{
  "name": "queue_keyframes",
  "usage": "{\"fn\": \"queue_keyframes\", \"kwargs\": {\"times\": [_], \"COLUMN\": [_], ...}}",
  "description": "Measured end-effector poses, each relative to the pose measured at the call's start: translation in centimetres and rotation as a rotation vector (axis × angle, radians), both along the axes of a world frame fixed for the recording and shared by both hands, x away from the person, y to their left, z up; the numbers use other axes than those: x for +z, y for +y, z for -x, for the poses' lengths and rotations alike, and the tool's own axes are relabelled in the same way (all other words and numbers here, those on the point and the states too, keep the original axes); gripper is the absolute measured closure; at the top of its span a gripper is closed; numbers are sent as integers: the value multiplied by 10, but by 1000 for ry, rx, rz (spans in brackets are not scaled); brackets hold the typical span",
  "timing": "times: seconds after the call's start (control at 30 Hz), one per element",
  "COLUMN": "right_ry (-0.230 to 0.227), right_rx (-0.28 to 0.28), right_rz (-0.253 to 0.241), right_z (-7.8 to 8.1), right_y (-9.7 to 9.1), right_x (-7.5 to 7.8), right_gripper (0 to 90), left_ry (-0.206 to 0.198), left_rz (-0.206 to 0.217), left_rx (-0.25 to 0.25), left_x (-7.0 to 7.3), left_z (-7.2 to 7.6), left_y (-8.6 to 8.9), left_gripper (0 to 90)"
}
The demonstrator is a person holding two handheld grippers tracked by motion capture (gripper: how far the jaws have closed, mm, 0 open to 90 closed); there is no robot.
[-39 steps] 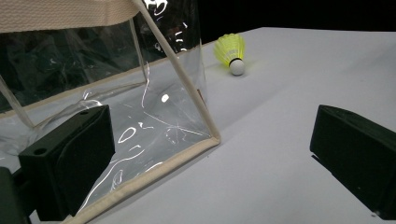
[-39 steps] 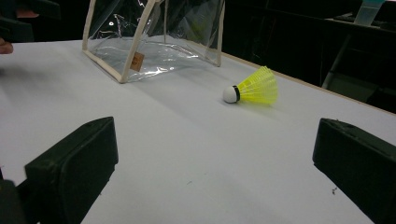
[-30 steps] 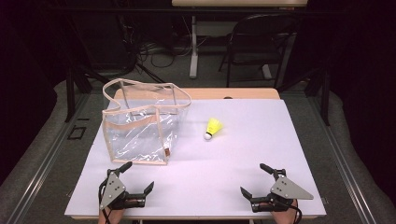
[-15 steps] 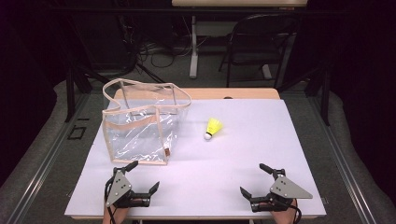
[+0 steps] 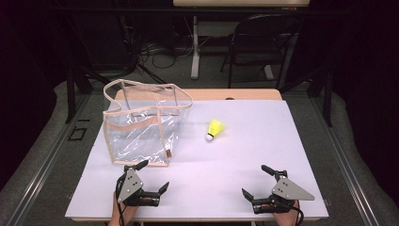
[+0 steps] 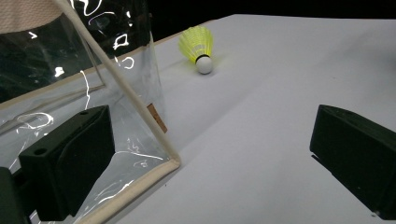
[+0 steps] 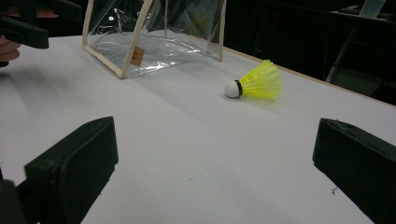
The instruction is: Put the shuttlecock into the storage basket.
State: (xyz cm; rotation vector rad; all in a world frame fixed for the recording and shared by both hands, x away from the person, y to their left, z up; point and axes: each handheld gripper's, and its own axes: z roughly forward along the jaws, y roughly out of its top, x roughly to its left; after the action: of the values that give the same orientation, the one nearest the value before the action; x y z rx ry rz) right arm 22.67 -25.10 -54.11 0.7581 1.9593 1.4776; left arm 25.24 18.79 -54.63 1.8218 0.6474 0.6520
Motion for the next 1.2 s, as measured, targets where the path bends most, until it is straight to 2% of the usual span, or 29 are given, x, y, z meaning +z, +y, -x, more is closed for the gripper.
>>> {"fn": "queue_keyframes", "kwargs": {"times": [0.43, 1.0, 1.2], "right_ry": [1, 3, 5], "right_rx": [-6, -2, 0], "right_rz": [1, 2, 2], "right_z": [0, -1, 0], "right_y": [-1, -1, 0], "right_x": [0, -1, -1], "right_gripper": [0, 0, 0], "left_ry": [11, 21, 48], "left_rz": [-13, -28, -52], "left_rx": [-45, -78, -72], "left_x": [5, 11, 14], "left_z": [-10, -22, -28], "left_y": [-19, -40, -50], "left_gripper": [0, 0, 0]}}
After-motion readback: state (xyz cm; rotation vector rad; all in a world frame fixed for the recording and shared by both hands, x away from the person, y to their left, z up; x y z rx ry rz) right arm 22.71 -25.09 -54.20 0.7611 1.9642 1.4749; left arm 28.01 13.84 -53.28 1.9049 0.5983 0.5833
